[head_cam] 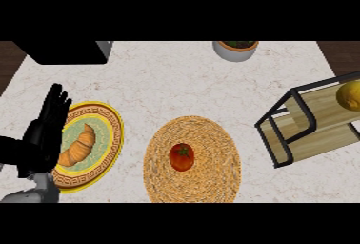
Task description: Pick the lemon from the placemat and place it in the tiered shelf
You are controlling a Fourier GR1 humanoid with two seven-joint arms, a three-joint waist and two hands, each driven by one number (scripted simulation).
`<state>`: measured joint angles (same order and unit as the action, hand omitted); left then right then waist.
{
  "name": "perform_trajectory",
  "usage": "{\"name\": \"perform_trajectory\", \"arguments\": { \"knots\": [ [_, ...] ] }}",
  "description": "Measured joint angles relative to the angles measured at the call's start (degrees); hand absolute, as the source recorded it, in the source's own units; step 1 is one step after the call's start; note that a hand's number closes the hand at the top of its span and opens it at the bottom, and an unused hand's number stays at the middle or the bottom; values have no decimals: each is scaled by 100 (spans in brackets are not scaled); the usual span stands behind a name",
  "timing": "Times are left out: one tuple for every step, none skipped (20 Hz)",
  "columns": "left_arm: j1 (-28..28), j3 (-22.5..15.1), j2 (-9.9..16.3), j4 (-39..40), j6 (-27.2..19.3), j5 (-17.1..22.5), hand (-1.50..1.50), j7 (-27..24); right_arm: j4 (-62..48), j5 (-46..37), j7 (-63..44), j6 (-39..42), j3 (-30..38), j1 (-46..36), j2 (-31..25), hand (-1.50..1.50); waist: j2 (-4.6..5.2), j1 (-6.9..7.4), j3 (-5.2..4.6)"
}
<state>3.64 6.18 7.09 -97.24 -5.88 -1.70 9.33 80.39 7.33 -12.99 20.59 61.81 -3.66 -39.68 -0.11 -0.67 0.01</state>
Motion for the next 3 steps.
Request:
{"name": "perform_trajectory", "arguments": {
  "knots": [
    [15,-4,1,-38,-19,-16,0,50,-164,120,109,178,136,106,-112,-150,0,1,1],
    [-30,-4,5,-79,13,4,0,47,-314,189,213,294,217,180,-199,-150,0,10,1],
    [-1,38,44,-67,53,43,0,77,-465,241,312,372,274,227,-275,-150,1,17,1]
  ]
}}
